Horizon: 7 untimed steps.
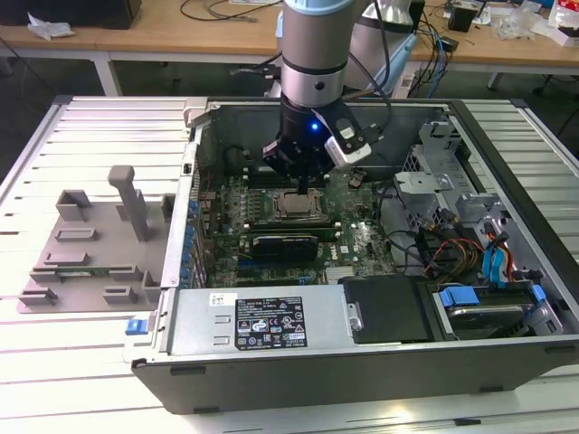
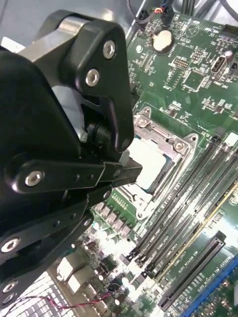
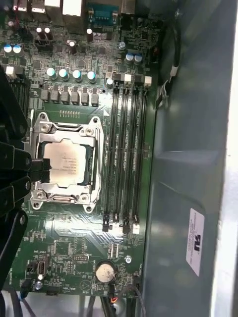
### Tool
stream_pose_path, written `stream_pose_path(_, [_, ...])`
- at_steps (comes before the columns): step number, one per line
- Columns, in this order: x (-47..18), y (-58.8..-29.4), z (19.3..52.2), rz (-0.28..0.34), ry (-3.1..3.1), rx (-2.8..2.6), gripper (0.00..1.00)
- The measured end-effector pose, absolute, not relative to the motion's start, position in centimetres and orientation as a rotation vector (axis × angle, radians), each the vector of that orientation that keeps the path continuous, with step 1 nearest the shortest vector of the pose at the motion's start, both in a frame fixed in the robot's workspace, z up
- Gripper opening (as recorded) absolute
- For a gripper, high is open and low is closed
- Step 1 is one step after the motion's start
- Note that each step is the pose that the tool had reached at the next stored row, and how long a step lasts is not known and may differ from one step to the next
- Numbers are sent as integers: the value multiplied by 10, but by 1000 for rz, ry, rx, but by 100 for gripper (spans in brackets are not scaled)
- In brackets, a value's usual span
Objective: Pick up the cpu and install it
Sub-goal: 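Install the second cpu locking lever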
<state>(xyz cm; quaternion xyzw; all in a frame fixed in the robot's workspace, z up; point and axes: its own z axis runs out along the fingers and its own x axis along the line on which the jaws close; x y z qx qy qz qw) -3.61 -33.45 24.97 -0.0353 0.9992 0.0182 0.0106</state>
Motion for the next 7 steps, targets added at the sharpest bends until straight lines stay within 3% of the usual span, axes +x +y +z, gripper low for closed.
stream_pose_path(7, [-36, -334, 251, 57, 3118, -110, 11])
